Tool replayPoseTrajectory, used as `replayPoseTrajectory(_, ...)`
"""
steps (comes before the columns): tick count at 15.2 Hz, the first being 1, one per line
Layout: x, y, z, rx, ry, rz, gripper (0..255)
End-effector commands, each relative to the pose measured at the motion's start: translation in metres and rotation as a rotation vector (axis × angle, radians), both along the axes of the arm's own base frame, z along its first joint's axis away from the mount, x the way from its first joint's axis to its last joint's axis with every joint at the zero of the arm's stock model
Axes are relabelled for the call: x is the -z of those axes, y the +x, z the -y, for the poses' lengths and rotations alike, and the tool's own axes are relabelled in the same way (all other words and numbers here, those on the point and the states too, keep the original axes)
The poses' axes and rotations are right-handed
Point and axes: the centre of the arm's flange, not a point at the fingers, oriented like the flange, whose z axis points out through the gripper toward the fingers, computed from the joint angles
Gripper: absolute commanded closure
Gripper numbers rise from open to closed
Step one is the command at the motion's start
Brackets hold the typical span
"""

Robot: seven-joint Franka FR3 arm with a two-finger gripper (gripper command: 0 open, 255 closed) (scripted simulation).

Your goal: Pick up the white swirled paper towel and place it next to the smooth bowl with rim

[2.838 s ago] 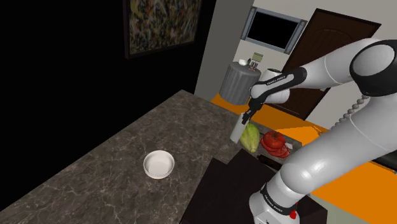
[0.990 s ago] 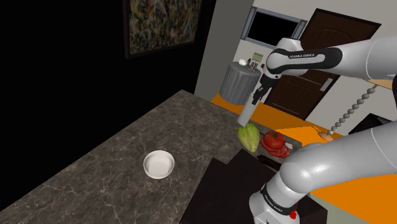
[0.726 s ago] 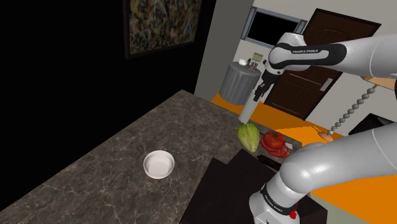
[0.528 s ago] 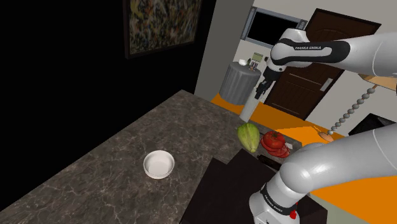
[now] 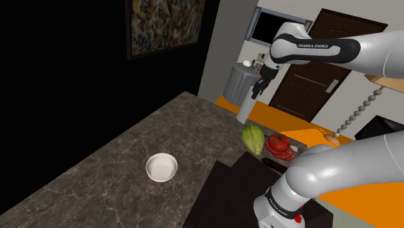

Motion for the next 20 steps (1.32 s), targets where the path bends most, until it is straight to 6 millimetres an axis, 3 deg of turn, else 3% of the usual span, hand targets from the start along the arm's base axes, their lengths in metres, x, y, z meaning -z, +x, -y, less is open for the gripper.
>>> replayPoseTrajectory(1, 0.0, 0.006, -0.025, 0.001, 0.0, 0.0, 255)
replayPoseTrajectory(20, 0.0, 0.091, -0.261, 0.001, 0.0, 0.0, 255)
